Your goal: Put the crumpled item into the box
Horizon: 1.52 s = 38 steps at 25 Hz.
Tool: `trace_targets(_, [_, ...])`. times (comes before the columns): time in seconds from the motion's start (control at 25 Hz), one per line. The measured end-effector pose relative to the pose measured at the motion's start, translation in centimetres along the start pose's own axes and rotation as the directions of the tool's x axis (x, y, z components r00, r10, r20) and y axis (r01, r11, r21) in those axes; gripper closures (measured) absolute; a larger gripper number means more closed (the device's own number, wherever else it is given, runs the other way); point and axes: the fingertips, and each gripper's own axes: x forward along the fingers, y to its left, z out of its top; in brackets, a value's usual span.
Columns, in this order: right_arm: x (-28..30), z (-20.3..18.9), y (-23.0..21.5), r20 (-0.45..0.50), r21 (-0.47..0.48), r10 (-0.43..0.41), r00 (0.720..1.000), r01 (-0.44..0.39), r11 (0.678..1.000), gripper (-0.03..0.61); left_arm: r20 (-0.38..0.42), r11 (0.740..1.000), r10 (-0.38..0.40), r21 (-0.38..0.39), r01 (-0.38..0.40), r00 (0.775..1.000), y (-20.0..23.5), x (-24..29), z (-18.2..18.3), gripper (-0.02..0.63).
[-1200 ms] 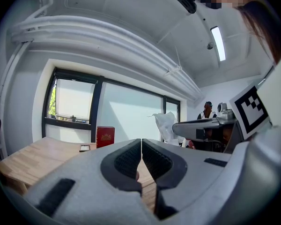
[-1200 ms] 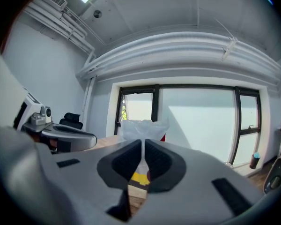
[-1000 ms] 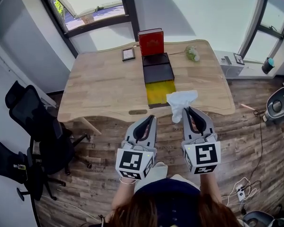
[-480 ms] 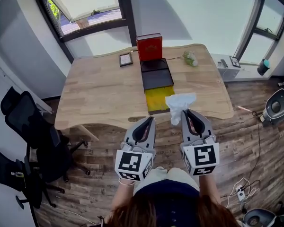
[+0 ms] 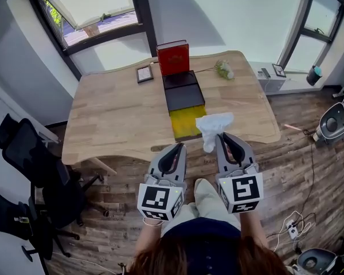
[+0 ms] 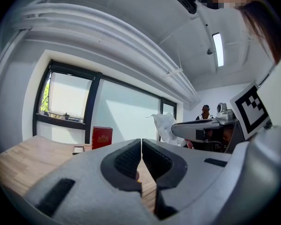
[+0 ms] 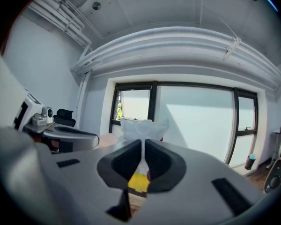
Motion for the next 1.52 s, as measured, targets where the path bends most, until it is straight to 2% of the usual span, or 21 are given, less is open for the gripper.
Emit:
trace_targets(0.64, [5.8,0.1,-1.5,-0.003,0.004,0.034,0.999,-0.034,0.999,0.541,-0.006,1.0,0.026,0.011,-0.025,1.0,3.4,4.5,0.6,0.584])
trace_targets(1.52, [13.7,-3.4,-3.2,-0.111,-0.019,0.111,0.988,-0.114,0.993,0.541,-0.024,0.996,0.088,-0.02,-0.089,0.996,7.8,10.6,0.1,0.584])
